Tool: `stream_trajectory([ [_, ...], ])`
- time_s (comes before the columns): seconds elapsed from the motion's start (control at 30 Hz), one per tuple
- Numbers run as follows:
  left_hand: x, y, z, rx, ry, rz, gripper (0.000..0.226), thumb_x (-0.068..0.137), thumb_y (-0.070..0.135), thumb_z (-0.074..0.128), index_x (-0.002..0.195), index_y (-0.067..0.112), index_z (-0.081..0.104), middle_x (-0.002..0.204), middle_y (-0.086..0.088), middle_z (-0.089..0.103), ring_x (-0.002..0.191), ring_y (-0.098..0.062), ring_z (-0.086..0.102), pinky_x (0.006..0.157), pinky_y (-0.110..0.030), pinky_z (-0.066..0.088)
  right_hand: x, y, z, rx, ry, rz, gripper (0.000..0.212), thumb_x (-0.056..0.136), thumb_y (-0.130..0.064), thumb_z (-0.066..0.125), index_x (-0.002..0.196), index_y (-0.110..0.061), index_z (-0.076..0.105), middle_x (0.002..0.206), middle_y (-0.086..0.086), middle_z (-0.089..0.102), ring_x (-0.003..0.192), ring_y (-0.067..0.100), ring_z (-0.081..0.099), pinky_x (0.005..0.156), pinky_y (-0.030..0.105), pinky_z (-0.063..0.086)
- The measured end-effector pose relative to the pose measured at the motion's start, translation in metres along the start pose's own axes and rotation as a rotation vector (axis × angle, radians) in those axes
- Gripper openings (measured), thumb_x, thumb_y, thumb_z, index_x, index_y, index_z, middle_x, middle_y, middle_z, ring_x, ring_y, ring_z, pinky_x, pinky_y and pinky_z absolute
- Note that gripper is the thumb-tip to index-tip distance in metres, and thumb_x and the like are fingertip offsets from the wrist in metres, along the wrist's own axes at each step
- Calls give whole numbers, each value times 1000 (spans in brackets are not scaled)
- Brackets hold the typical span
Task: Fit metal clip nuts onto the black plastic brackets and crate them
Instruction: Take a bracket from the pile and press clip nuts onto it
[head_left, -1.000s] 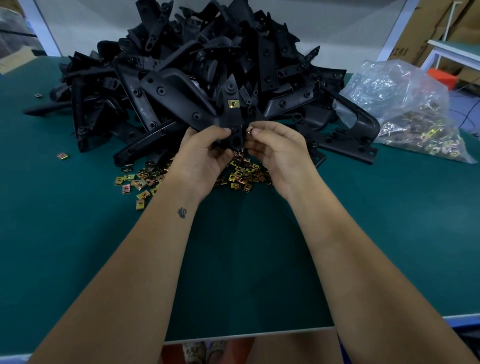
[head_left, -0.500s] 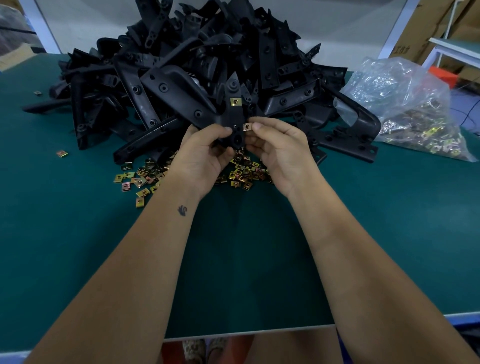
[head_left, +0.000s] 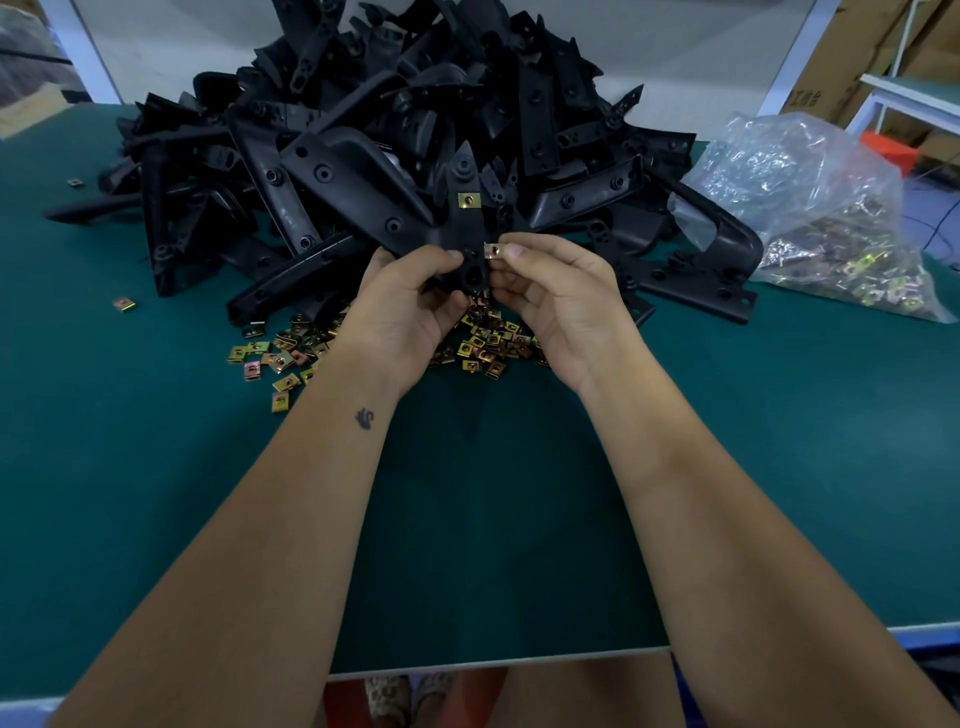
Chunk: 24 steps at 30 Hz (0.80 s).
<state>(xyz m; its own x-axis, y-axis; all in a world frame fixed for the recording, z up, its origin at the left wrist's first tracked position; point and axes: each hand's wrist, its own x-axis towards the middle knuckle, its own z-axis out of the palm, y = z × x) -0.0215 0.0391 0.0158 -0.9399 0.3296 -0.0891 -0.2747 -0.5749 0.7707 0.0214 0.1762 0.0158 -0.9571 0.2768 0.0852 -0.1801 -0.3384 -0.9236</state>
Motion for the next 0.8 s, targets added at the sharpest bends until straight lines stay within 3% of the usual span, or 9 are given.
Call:
stream_trajectory([
  [0.43, 1, 0, -1, -9, 13, -7, 30, 89, -3, 59, 112, 10, 46, 98, -6, 64, 71, -11, 62, 53, -18, 47, -1, -1, 2, 0, 17, 18, 12, 90, 2, 61, 88, -6, 70, 78, 5, 72, 72, 15, 66, 74, 26, 56],
  [0.63, 0, -2, 1, 43, 27, 22, 22, 89, -3, 61, 92, 15, 49, 96, -5, 66, 75, -12, 63, 53, -19, 48, -2, 0, 3, -50, 26, 20, 14, 90, 3, 61, 85, -7, 70, 77, 5, 71, 72, 15, 64, 72, 26, 55],
  [0.8, 0, -2, 0, 37, 26, 26, 23, 89, -3, 61, 91, 16, 49, 94, -5, 66, 75, -13, 63, 53, -18, 47, -3, -1, 3, -78, 21, 3, 14, 89, 3, 62, 85, -7, 70, 76, 4, 71, 70, 14, 64, 72, 26, 55],
])
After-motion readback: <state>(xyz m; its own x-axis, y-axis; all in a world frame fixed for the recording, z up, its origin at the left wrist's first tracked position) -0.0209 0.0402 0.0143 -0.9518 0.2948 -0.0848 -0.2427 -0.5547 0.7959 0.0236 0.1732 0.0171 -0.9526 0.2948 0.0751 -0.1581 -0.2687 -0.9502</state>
